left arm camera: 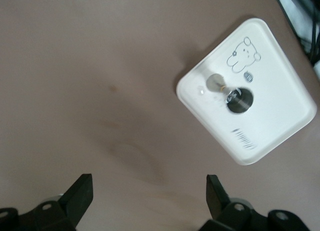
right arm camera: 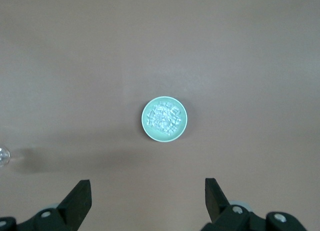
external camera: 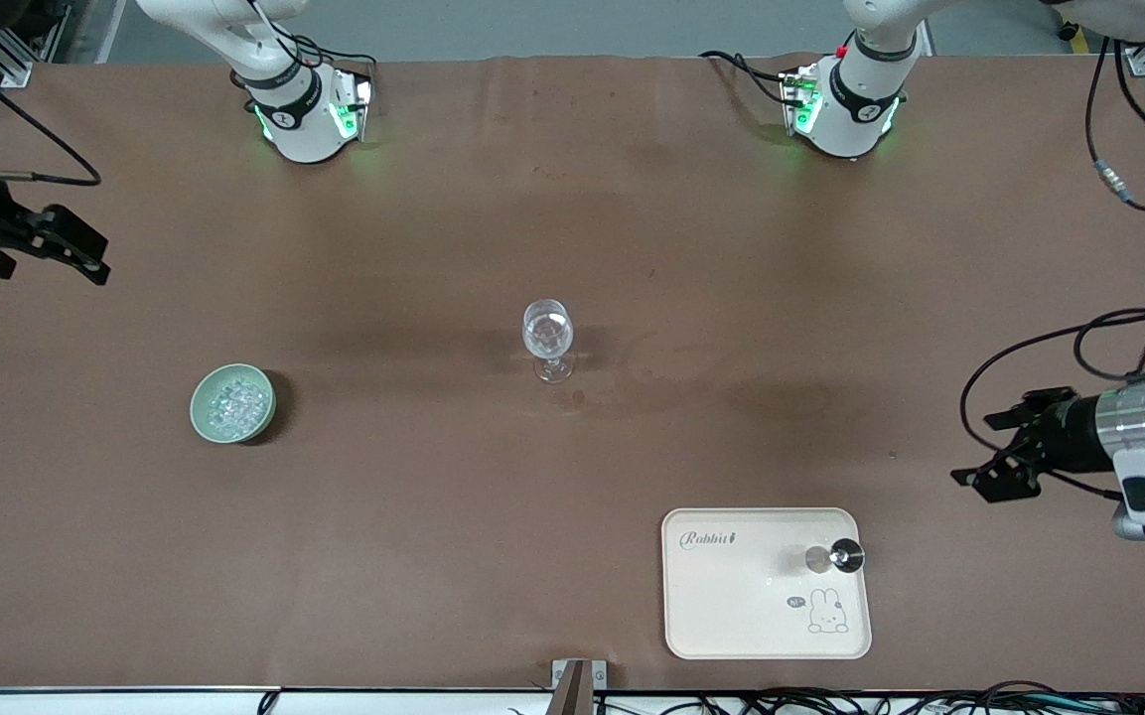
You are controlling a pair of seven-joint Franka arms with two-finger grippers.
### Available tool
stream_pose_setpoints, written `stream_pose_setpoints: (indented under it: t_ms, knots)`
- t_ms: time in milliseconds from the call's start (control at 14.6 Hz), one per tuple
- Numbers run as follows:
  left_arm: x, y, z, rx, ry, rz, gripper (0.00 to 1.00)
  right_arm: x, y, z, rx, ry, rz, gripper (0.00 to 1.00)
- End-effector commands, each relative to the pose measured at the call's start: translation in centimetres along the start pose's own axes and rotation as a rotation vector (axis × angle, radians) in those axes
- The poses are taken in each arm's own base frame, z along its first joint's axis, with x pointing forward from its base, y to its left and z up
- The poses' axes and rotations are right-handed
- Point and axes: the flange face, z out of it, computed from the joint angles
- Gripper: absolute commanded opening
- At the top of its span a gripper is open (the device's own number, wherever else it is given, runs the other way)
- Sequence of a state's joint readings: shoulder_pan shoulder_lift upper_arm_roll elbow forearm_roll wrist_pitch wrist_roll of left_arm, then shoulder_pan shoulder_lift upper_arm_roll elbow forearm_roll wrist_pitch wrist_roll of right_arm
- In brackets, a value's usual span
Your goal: Pour wine and add ice with both arms
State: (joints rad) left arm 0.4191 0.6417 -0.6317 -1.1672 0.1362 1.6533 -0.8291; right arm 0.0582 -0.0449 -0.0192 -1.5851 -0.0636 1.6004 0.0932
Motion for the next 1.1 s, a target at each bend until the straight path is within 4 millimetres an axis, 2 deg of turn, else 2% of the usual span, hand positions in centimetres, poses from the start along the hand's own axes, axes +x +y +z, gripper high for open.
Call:
stream_pose_setpoints:
  t_ms: [0,206,343,412,549,755,1030]
  knots:
    - [-2.1,-1.1,-4.0,0.104,0.098,0.235,1.0,-1.9,0.2,0.0,0.018,-0.013,-0.029,1.0]
    - [-4.9,-1.3,-8.1,0.14,0.145,0.366,1.0,-4.0,1.5,0.4,0.034,-0.017,-0.048,0.99]
    - [-7.4,-1.4,-11.6,0.159,0.197,0.474,1.0,-3.7,2.7,0.4,0.036,-0.016,-0.093,0.99]
    - [-9.3,-0.8,-12.7,0.176,0.214,0.536,1.0,-3.4,2.9,-0.4,0.036,0.001,-0.092,0.99]
    - [-11.6,-1.7,-13.6,0.245,0.225,0.61,1.0,-2.0,2.8,-0.5,0.034,0.006,-0.092,1.0]
    - [-13.6,-4.1,-14.7,0.193,0.186,0.601,1.0,-0.1,2.8,-0.7,0.031,0.012,-0.091,1.0]
    - [-16.6,-7.1,-15.6,0.218,0.175,0.675,1.0,0.2,2.5,0.1,0.032,0.0,-0.093,1.0]
